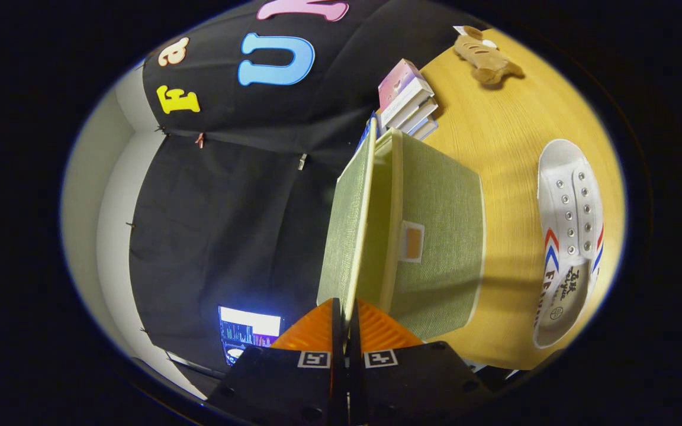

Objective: Open the storage box then place both shoes into the box .Put the left shoe in first, then the right shoe, with the right side of both shoes facing outward in a uniform manner.

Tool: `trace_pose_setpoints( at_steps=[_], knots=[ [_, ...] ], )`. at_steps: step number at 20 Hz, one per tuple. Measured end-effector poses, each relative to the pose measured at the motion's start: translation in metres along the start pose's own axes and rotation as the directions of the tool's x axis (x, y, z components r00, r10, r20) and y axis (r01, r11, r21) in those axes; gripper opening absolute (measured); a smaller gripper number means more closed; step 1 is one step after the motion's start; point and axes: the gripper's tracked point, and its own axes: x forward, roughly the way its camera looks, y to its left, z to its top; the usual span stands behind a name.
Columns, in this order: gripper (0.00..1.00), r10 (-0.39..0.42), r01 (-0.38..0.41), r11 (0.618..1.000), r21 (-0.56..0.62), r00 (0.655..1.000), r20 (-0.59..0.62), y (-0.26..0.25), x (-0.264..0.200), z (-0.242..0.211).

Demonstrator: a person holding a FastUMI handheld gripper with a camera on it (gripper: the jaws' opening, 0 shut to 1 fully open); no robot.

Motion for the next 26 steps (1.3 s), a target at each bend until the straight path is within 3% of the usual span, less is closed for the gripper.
trace_pose_setpoints(
  at_steps=[15,19,26],
  knots=[
    [0.06,-0.078,0.077,0.996,-0.035,0.996,-0.043,0.094,0.015,0.009],
    [0.06,-0.130,0.125,0.986,-0.107,0.991,-0.037,0.126,0.037,0.006],
    [0.08,-0.131,0.115,0.964,-0.241,0.990,-0.052,0.186,0.109,-0.007]
  ],
)
